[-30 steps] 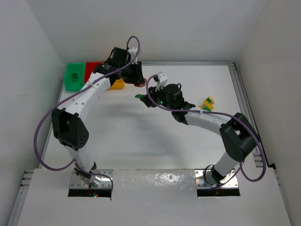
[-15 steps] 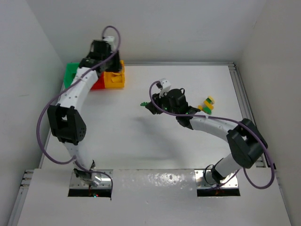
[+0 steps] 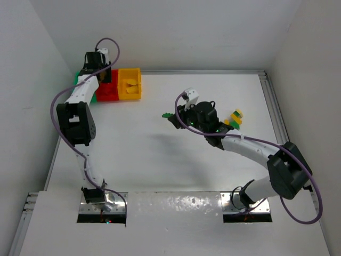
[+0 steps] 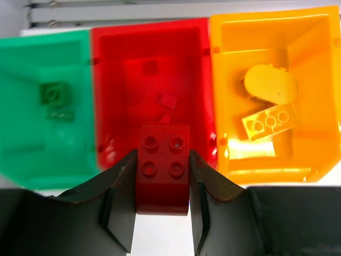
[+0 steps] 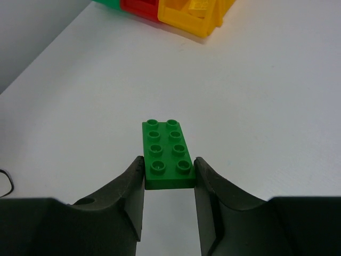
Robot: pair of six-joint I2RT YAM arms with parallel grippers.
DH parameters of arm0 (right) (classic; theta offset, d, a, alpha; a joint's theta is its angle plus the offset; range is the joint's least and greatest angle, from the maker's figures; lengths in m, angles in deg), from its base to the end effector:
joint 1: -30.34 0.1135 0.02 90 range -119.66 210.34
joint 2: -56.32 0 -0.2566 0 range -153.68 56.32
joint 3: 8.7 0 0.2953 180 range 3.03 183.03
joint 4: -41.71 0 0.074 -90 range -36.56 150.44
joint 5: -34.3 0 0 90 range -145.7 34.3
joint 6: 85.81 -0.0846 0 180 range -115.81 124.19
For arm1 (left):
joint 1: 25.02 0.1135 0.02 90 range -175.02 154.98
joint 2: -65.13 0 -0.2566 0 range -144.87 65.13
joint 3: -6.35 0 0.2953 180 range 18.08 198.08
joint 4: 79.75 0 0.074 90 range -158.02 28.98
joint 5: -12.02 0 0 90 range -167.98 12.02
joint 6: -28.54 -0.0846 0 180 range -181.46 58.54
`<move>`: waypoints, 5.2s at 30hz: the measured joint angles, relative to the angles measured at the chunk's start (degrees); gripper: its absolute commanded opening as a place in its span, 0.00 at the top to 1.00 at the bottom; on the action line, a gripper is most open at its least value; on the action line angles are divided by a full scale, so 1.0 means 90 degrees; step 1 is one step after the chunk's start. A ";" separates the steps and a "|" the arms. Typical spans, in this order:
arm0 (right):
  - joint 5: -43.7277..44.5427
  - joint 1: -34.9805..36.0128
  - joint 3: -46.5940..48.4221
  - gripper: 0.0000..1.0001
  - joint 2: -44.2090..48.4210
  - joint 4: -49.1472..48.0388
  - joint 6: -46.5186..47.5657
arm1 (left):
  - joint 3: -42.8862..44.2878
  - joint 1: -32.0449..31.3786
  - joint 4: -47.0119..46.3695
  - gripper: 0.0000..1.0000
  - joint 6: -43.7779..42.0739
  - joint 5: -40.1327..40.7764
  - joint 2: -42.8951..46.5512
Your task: Sort the legos into containers by color
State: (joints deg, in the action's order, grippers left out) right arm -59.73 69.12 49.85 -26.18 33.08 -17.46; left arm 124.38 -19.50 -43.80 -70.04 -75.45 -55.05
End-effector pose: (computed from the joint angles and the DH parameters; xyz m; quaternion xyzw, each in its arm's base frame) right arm 0.3152 0.2609 0.2062 -0.1394 0.7825 0.3292 0.5097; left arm 0.5658 0.0584 0.2264 0.0143 0.8989 0.0734 0.4317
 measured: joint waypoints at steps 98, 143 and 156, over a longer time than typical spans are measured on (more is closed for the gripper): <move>0.0809 -0.0624 0.1974 0.26 -0.0379 0.1787 -0.0750 | -0.1321 -0.0590 0.1445 1.00 -0.2222 -0.2873 0.1457; 0.0461 -0.0585 0.4027 0.37 -0.0763 0.3963 0.0180 | 0.1404 0.1418 0.0464 0.41 -0.0843 -0.0515 -0.1758; 0.2042 -0.3206 0.3915 0.13 -0.0828 0.6229 -0.0797 | 0.1399 0.1290 0.0695 0.44 -0.0852 -0.1868 0.0019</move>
State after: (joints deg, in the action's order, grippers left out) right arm -41.35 40.27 85.09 -33.63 89.14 -24.63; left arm 136.97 -7.89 -37.54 -77.71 -92.26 -54.87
